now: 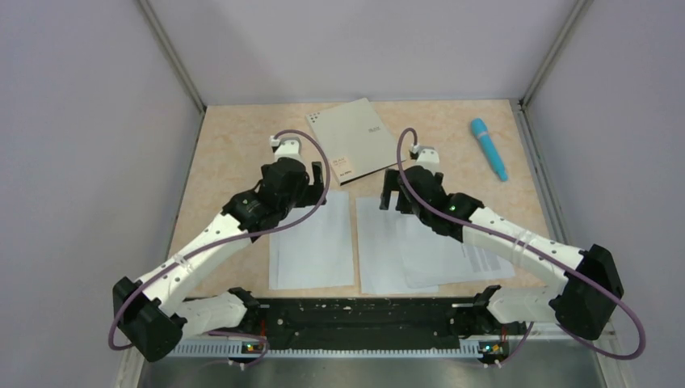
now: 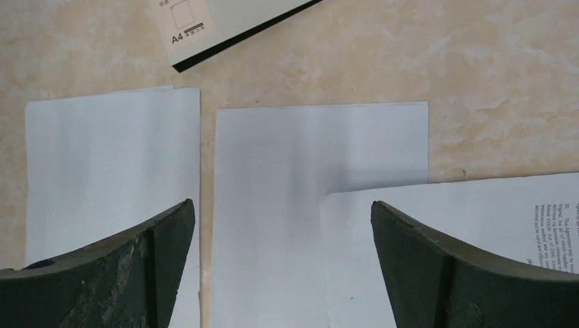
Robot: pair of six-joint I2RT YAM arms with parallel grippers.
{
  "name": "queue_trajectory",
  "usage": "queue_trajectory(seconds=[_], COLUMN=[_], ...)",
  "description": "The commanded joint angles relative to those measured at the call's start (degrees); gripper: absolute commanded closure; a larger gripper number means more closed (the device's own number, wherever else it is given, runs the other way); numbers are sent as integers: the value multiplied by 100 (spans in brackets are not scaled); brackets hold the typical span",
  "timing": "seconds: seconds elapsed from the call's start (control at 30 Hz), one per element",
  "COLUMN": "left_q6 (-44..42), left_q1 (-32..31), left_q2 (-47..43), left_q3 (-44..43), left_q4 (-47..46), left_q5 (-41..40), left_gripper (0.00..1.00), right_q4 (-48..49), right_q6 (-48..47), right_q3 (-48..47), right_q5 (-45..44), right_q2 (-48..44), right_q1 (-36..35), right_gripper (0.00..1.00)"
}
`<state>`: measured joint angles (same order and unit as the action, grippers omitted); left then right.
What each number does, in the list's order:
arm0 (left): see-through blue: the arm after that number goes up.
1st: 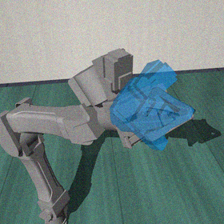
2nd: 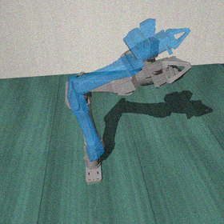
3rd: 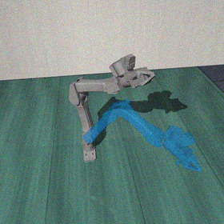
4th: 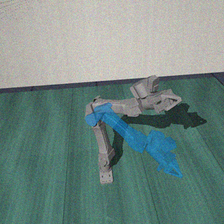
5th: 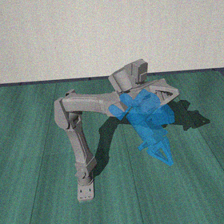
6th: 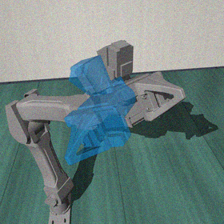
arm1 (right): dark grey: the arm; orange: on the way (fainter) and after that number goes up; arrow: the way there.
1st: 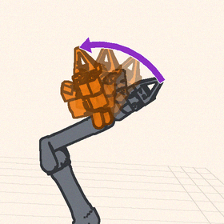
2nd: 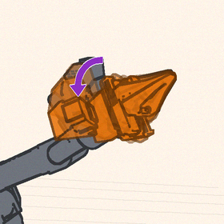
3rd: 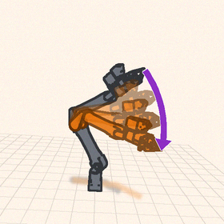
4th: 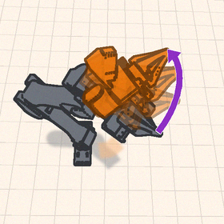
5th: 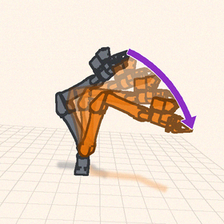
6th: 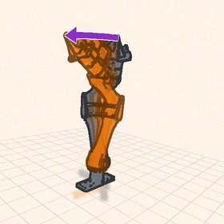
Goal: Put the files into the folder
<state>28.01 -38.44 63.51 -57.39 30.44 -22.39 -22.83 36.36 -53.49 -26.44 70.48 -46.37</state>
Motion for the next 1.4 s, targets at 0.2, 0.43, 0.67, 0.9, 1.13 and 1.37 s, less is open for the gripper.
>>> queue_trajectory(seconds=[0.2,0.43,0.67,0.9,1.13,1.37], left_q6=[650,866,1123,1321,489,-712], left_q1=[615,860,1081,868,12,-300], left_q2=[398,619,839,1510,3169,5014], left_q3=[-355,-149,411,457,-844,-2782], left_q4=[236,-9,-741,-1359,-2046,-1564], left_q5=[496,524,1070,2646,3431,4588], left_gripper=[3,2,2,2,11,26], right_q4=[-414,-211,302,-219,-797,-1150], right_q6=[231,194,868,1150,1405,1088], right_q3=[-28,290,1032,1442,1422,1043], right_q5=[264,947,1376,597,552,563], right_q2=[-382,-423,-438,-813,-1261,-1445], right_q1=[96,374,383,682,1719,2488], right_gripper=[1,1,1,1,1,1])
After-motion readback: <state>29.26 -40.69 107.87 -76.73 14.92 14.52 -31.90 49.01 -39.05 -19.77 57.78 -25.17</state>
